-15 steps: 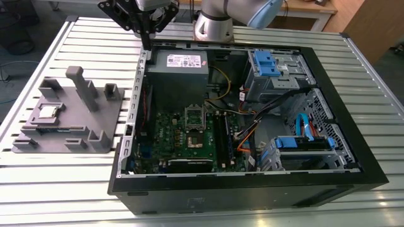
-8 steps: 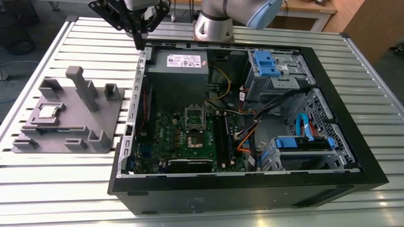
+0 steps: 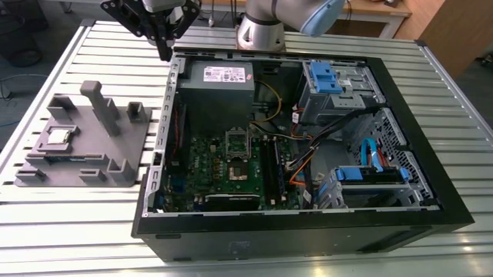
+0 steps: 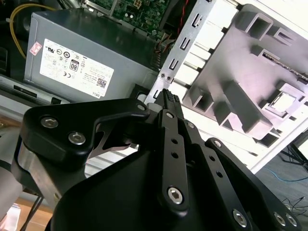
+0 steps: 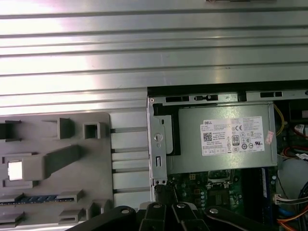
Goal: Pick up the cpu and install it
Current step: 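Reach for the cpu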
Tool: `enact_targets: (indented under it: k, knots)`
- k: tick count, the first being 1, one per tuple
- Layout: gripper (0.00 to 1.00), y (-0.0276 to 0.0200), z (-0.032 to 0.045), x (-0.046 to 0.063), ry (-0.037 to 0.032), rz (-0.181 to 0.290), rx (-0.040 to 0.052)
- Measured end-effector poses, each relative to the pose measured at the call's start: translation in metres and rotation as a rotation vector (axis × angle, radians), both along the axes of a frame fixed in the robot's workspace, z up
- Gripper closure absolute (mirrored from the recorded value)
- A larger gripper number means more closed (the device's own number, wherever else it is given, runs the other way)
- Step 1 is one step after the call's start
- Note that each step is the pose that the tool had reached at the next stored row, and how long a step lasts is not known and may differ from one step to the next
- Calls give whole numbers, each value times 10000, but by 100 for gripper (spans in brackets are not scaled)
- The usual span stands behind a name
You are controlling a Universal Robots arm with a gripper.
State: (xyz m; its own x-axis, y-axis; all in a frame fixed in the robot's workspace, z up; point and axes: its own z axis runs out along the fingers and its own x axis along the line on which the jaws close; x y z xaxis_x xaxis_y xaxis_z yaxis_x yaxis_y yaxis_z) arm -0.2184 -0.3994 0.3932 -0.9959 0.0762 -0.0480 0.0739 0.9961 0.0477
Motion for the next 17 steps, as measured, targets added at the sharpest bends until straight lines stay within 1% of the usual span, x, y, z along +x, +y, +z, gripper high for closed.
enact_targets:
  k: [2, 10, 17]
  knots:
    - [89, 0, 0, -19, 1, 0, -1]
    - [89, 0, 1, -37, 1, -1, -1]
    - [89, 0, 1, -105, -5, 0, -2]
